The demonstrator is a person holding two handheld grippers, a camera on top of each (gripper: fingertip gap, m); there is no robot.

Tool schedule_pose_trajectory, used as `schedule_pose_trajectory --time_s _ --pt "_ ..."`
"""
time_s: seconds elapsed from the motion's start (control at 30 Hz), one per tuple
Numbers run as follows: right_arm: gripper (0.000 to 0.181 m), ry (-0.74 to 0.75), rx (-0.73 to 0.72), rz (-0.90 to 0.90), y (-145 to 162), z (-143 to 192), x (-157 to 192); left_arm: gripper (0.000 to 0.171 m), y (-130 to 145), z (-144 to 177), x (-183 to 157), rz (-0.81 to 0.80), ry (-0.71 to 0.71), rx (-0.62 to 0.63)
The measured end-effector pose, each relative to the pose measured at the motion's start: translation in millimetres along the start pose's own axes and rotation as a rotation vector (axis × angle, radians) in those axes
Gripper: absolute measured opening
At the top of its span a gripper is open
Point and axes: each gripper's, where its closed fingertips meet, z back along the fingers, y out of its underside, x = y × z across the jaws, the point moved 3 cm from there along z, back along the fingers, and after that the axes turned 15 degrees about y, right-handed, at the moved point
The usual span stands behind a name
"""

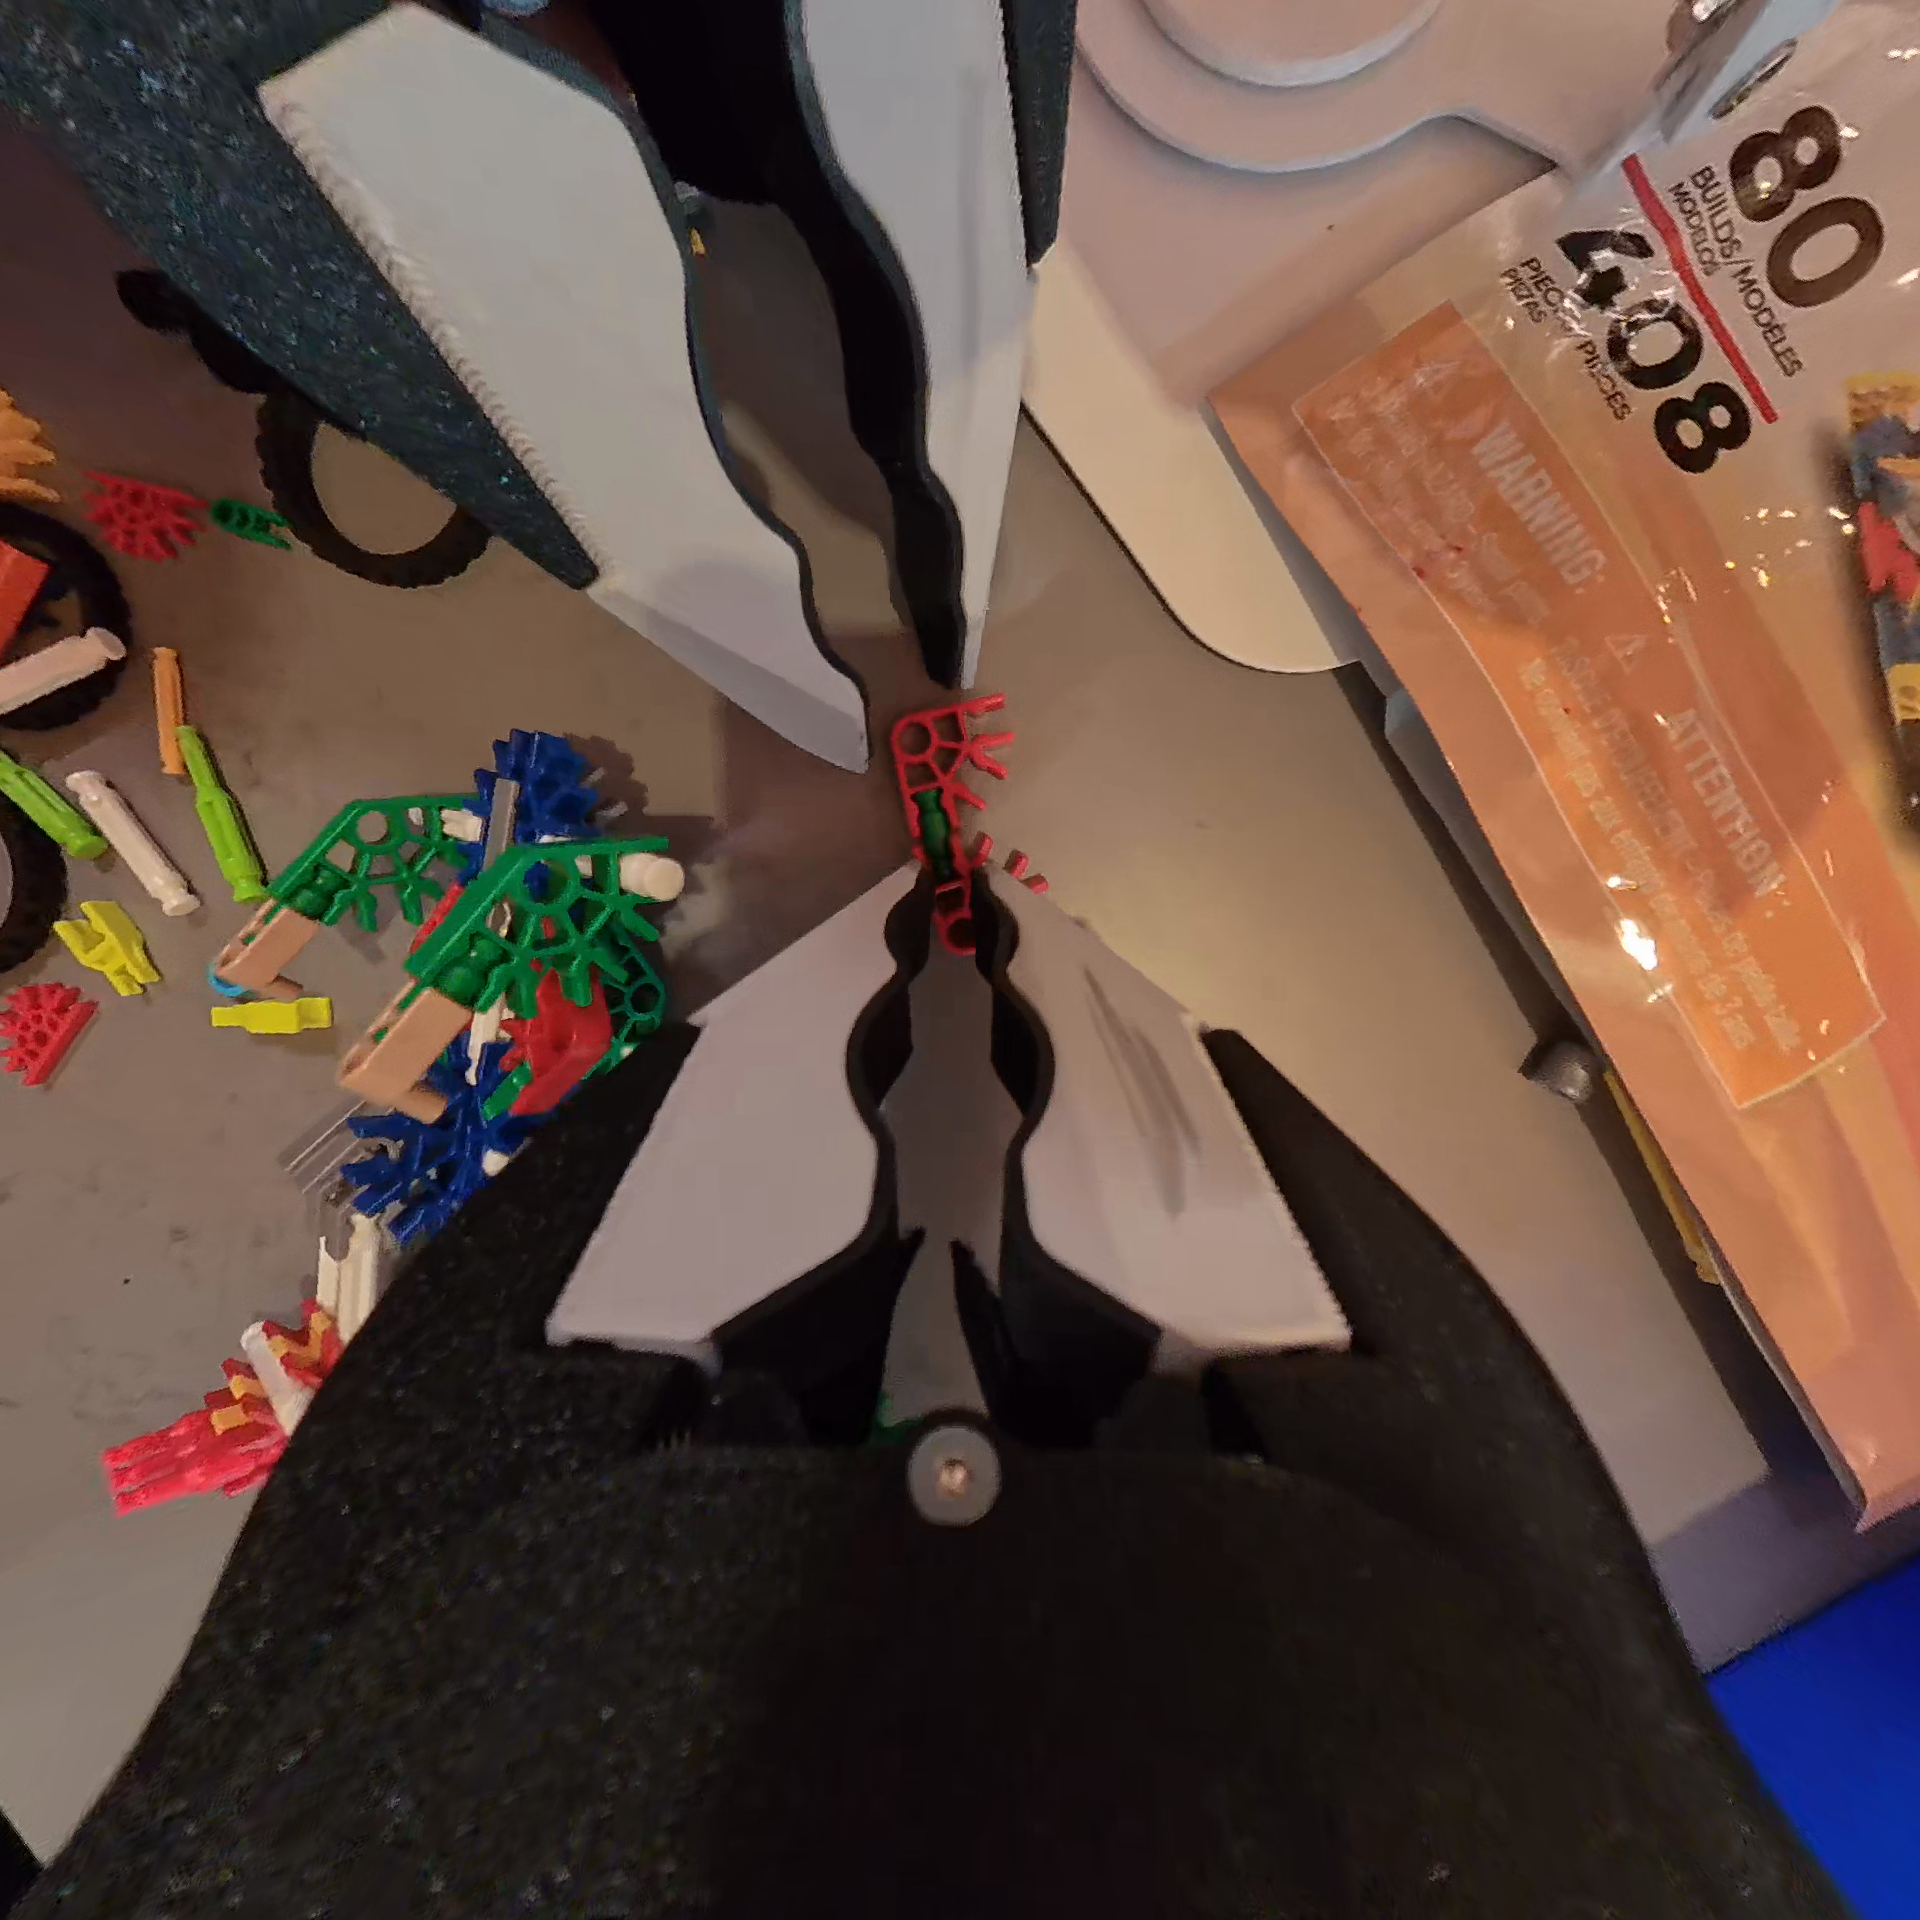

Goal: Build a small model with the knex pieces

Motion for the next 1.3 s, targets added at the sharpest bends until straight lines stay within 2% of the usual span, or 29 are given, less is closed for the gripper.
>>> schedule_pose_trajectory --time_s 0.57,0.93,1.07,1.13,1.3 --pt "0.0 -0.023 0.047 0.059 -2 -3 1 0.018 2 -3 0 0.0 0.003 0.018" --pt "0.0 -0.023 0.077 0.16 -3 -6 3 0.016 3 -3 0 0.029 0.035 0.004" --pt "0.0 -0.022 0.069 0.133 -3 -5 3 0.017 4 -1 2 0.03 0.032 0.001" --pt "0.01 -0.032 0.057 0.061 -2 -1 -4 0.017 4 0 3 0.034 0.029 -0.002" --pt "0.02 0.001 0.04 -0.014 9 12 -19 0.018 4 1 3 0.029 0.026 -0.006"
